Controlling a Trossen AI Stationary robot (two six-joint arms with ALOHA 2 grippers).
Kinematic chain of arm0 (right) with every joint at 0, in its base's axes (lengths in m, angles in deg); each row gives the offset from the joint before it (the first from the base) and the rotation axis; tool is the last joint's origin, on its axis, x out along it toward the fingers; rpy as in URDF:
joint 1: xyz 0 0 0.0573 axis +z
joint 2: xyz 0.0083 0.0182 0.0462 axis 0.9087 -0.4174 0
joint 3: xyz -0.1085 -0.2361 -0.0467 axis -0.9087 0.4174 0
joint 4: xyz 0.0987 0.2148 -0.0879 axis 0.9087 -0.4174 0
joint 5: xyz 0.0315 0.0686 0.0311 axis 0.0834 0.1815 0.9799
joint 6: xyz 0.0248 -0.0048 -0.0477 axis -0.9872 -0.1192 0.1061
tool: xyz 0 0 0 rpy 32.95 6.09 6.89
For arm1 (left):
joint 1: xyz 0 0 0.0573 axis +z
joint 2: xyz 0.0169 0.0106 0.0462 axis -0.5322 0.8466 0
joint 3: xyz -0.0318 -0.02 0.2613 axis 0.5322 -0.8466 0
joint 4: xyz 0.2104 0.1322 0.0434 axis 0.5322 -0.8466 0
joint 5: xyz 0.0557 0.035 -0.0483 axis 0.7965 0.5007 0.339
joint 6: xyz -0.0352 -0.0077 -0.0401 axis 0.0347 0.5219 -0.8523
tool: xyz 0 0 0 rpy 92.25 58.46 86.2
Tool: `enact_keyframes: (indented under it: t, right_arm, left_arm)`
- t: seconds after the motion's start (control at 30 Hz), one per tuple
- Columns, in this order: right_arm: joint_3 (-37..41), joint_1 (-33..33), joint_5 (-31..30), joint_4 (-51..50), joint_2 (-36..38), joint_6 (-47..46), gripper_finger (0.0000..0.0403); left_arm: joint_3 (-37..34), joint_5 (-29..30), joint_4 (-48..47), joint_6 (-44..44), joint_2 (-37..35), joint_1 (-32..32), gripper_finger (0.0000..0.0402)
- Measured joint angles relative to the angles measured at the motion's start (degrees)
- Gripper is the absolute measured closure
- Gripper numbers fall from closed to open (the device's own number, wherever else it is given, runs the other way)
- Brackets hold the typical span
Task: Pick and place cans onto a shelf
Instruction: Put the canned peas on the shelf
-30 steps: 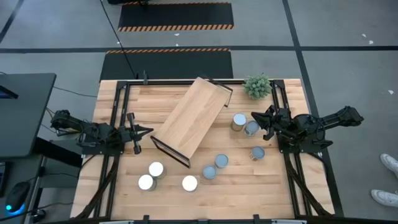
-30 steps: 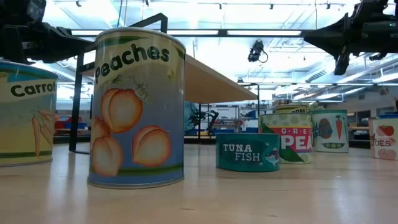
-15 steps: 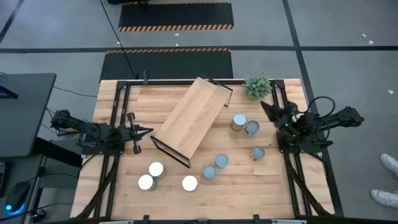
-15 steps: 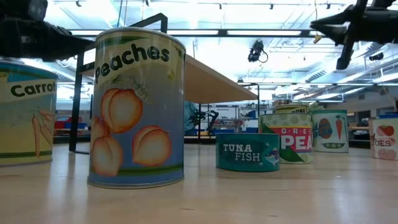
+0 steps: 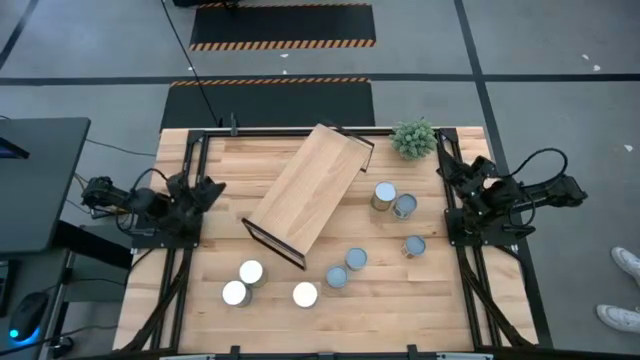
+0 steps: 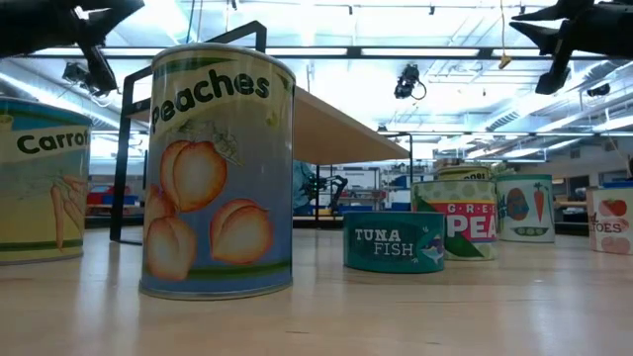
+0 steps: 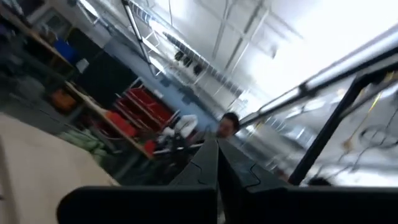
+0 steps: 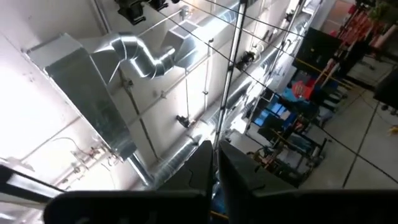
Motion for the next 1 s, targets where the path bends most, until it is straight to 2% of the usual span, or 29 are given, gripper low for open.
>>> enact_keyframes:
  t: [0.07, 0.2, 0.3, 0.43, 0.6, 0.77, 0.83, 0.9, 1.0]
  right_arm:
    - [-0.01, -0.17, -3.24, -0.01, -0.02, -1.26, 0.0371]
    - [-0.02, -0.22, -4.64, -0.03, -0.04, -6.13, 0.0371]
    - [-0.02, -0.24, -4.62, 0.86, -0.04, -9.01, 0.0371]
    - [-1.32, -0.24, -1.55, 0.54, -0.06, -5.96, 0.0371]
    - [-6.88, -0.24, 0.41, -3.83, -0.21, 1.68, 0.0371]
    - [-14.87, -0.24, -2.7, -19.88, -0.82, 6.34, 0.0371]
    - [-17.61, -0.24, -3.52, -26.13, -1.82, 6.18, 0.0371]
    - [-19.63, -0.24, -3.61, -30.28, -3.35, 5.97, 0.0371]
    - [-21.9, -0.25, -3.65, -32.52, -6.34, 5.9, 0.0371]
  left_arm:
    - [0.0, -0.33, 1.09, -2.79, 0.02, 0.02, 0.0397]
    - [0.0, 1.9, 2.61, -4.81, 0.02, 0.0, 0.0397]
    - [0.0, 4.73, 3.81, -4.06, 0.0, 0.02, 0.0397]
    - [0.04, 7.41, 3.73, -2.92, 0.03, 0.03, 0.0397]
    - [2.66, 3.84, 3.7, -3.38, 0.66, 0.01, 0.0397]
    - [11.9, -5.63, 2.18, 6.67, 5.07, 0.01, 0.0396]
    - [16.87, -6.36, -3.45, 9.64, 7.21, -0.03, 0.039]
    - [21.7, -5.97, -13.04, 10.07, 9.63, -0.05, 0.0378]
    - [28.45, -5.52, -26.33, 5.68, 13.77, -0.05, 0.035]
